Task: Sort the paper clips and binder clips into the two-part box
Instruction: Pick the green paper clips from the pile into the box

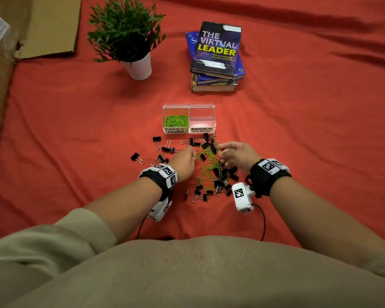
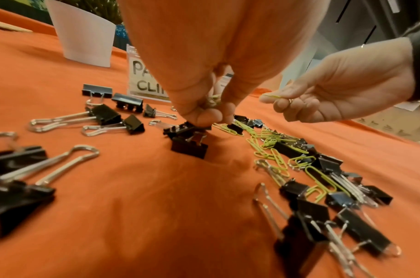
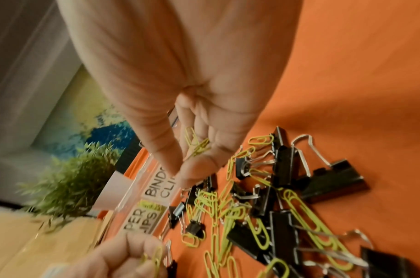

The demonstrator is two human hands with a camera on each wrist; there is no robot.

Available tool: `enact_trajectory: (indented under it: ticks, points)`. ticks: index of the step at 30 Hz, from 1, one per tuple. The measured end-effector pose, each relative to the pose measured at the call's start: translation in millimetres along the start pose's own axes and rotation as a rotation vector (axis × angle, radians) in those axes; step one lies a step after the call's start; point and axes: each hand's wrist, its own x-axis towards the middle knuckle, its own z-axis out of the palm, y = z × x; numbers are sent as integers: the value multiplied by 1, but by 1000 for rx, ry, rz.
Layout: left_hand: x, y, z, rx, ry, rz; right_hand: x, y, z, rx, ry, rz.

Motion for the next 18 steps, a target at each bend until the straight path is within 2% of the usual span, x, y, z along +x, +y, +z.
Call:
enact_trajectory:
  ticks: [5, 9, 13, 18]
  points:
    - [0, 12, 8, -42, -24, -36, -3, -3, 0, 207, -41, 76]
    - [5, 25, 17, 19, 16, -86, -4, -4, 5, 193, -76, 108]
    - [4, 28, 33, 128, 30, -64, -1, -2, 9, -66, 6, 74]
    - [4, 24, 43, 331, 31, 0, 6, 4, 11, -700, 150, -114]
